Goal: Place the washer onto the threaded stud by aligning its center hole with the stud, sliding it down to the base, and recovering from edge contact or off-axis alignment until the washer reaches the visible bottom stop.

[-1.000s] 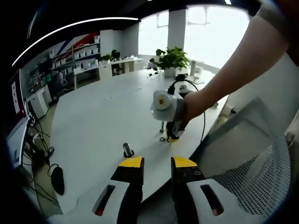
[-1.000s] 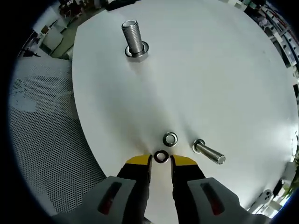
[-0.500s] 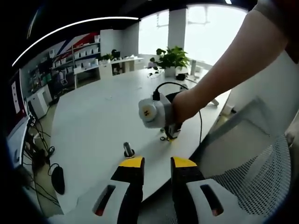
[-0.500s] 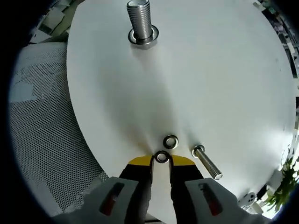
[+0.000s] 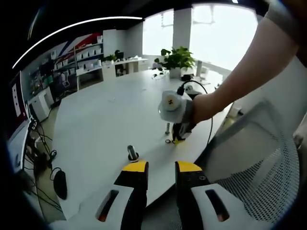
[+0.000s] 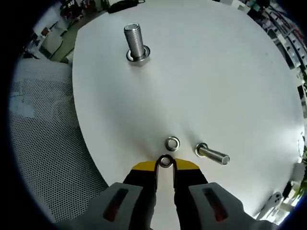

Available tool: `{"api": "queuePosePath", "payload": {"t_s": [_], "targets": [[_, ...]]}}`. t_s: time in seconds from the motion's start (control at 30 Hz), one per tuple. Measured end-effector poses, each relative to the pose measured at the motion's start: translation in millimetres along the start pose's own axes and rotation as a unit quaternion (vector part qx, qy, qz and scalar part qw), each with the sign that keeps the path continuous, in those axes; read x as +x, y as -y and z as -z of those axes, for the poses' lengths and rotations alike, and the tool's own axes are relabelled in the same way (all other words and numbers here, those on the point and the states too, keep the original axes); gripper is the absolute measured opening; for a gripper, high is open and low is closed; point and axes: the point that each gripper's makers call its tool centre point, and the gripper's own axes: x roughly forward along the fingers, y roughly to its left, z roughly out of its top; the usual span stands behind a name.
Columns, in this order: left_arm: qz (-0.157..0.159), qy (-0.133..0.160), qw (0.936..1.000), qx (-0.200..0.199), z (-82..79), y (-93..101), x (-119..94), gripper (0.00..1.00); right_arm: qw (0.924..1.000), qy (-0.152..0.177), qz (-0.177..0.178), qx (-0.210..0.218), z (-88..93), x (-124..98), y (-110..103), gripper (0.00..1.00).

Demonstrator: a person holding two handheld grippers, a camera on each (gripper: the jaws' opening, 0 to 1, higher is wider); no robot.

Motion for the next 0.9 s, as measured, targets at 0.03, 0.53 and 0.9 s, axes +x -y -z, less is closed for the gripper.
{"api": "queuePosePath", "payload": {"t_s": [0.03, 0.53, 0.9], "targets": [[0.001, 0.0, 1.0, -0.001, 0.2, 0.0, 0, 0.2, 0.9999, 0.013, -0.001, 0.008, -0.3, -1, 0, 0.13], [0.0, -0.004, 1.0, 0.001, 1.6, -0.4, 1, 0.19, 0.999, 0.026, 0.002, -0.036, 7.3, -13, -6, 0.13], [0.0, -0.006, 1.0, 0.001, 2.2, -0.3, 2, 0.19, 0.998, 0.056, 0.027, 0.013, 2.3, -40, 21, 0.13]]}}
